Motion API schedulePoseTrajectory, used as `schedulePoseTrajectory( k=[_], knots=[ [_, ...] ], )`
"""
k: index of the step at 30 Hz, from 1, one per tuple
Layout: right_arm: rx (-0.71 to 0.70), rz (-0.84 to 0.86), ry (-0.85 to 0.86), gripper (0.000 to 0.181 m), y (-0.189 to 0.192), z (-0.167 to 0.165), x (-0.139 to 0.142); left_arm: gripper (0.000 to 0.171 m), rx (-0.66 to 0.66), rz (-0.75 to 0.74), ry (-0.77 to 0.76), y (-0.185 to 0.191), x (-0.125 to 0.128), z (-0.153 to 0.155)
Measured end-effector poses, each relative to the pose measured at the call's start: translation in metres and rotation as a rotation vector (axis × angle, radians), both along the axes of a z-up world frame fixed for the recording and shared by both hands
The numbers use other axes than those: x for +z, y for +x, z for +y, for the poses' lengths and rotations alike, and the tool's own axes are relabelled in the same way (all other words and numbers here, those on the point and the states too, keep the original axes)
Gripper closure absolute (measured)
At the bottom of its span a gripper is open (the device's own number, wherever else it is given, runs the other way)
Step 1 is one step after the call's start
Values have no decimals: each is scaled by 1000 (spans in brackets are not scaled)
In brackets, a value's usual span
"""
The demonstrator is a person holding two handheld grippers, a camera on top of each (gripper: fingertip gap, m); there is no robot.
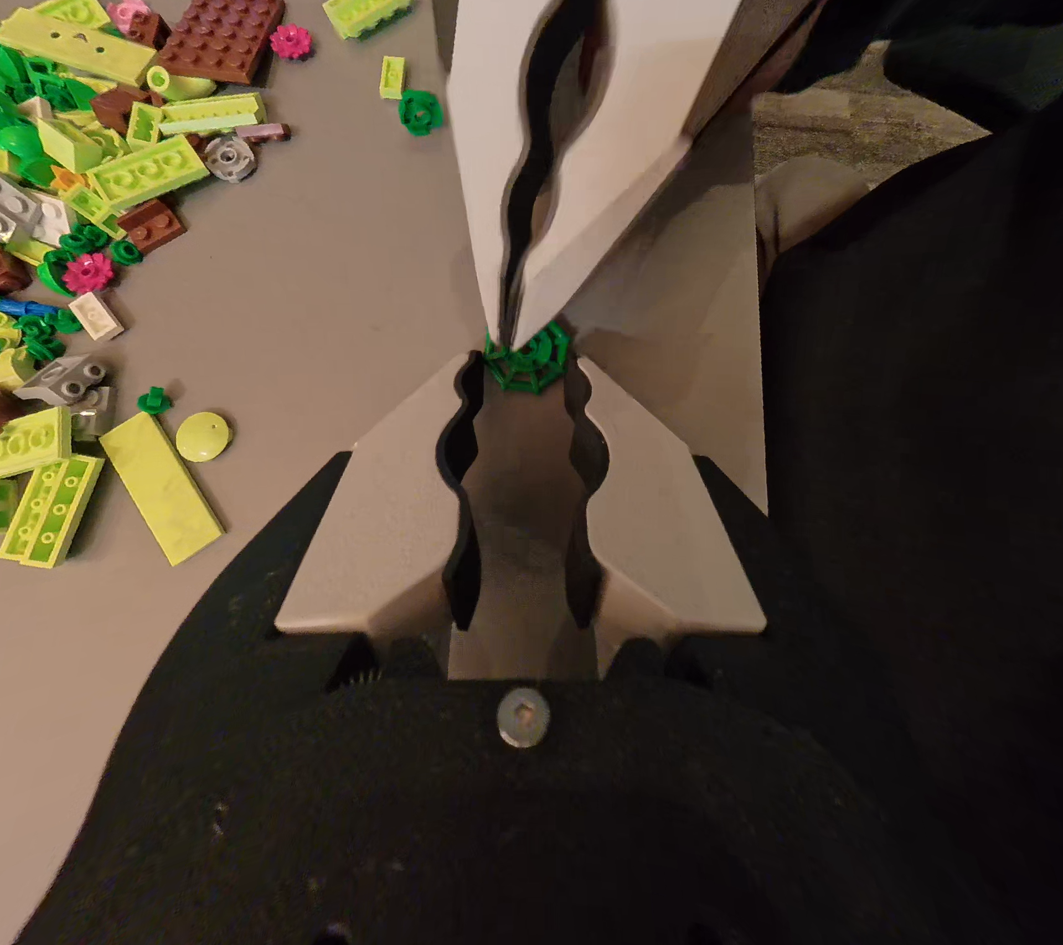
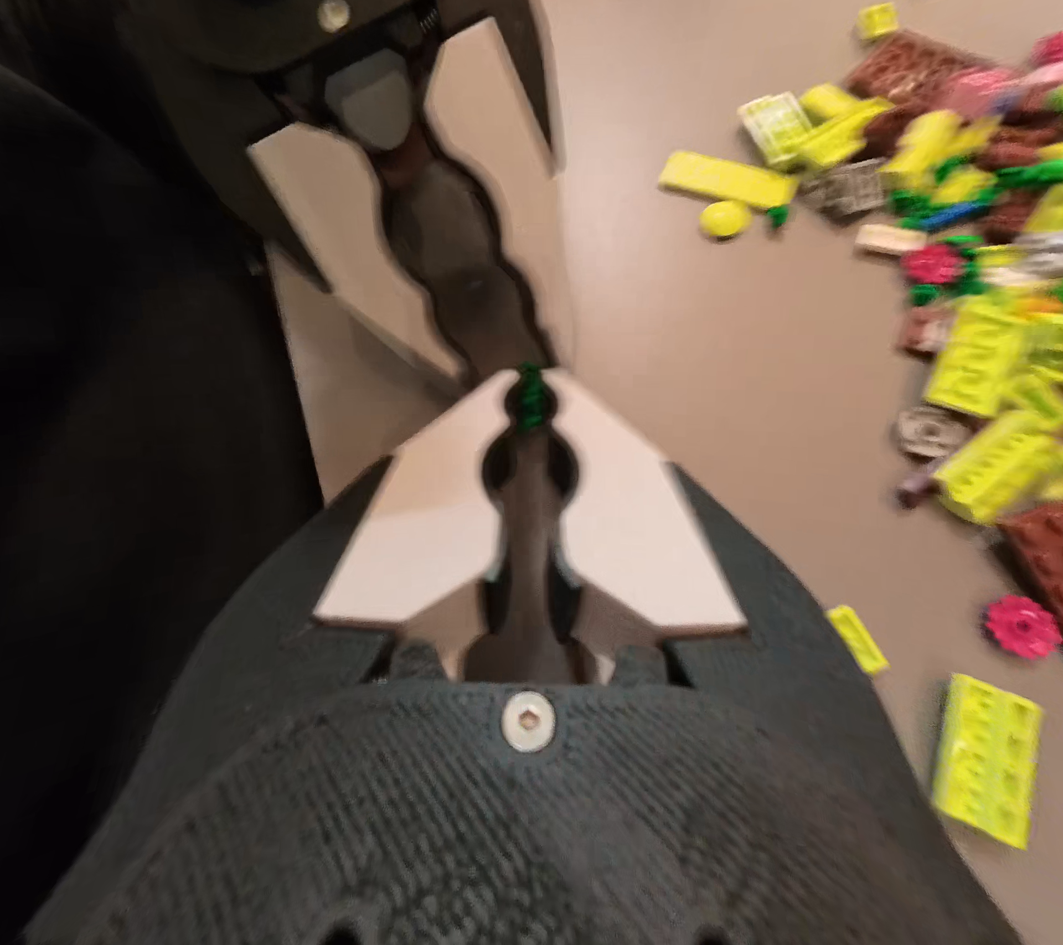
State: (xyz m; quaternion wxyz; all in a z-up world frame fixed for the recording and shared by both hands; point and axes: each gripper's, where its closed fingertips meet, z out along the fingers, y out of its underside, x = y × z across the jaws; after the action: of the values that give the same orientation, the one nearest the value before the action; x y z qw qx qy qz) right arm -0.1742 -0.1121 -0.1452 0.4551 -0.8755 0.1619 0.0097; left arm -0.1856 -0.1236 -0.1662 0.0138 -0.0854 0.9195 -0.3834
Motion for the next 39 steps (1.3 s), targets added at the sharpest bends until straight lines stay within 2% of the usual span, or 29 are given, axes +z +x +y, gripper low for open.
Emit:
schedulePoseTrajectory(
  k=[2, 4, 6, 8, 10, 14, 19, 22, 25, 27, 35, 39],
  knots=[
    [-4, -10, 121, 181, 0, 1, 25, 143, 19, -11, -2, 3, 0, 0],
    [-54, -142, 43, 181, 14, -11, 28, 143, 28, -25, 1, 4, 0, 1],
    [-80, -185, 3, 181, 19, -21, 27, 143, 32, -28, 1, 5, 1, 1],
    [-86, -120, 40, 181, 14, -23, 26, 143, 32, -29, 0, 5, 1, 1],
    [-93, -38, 50, 173, 8, -21, 19, 143, 32, -45, 1, 5, 1, 1],
    [-144, -16, 25, 160, 11, -19, 9, 144, 73, -140, -56, 11, 13, 2],
    [-182, 157, 328, 158, 14, -9, 38, 144, 187, -254, -320, 26, 58, 12],
    [-173, 249, 490, 160, 14, -5, 56, 144, 210, -341, -385, 27, 71, 17],
    [-157, 248, 538, 164, 12, 0, 63, 144, 200, -410, -371, 24, 71, 15],
    [-161, 237, 539, 179, 11, 2, 63, 144, 198, -437, -357, 24, 70, 14],
    [-172, 216, 521, 181, 11, -1, 62, 145, 188, -462, -335, 23, 68, 12],
    [-173, 210, 553, 178, 11, -4, 66, 144, 194, -509, -382, 22, 76, 12]
  ],
)
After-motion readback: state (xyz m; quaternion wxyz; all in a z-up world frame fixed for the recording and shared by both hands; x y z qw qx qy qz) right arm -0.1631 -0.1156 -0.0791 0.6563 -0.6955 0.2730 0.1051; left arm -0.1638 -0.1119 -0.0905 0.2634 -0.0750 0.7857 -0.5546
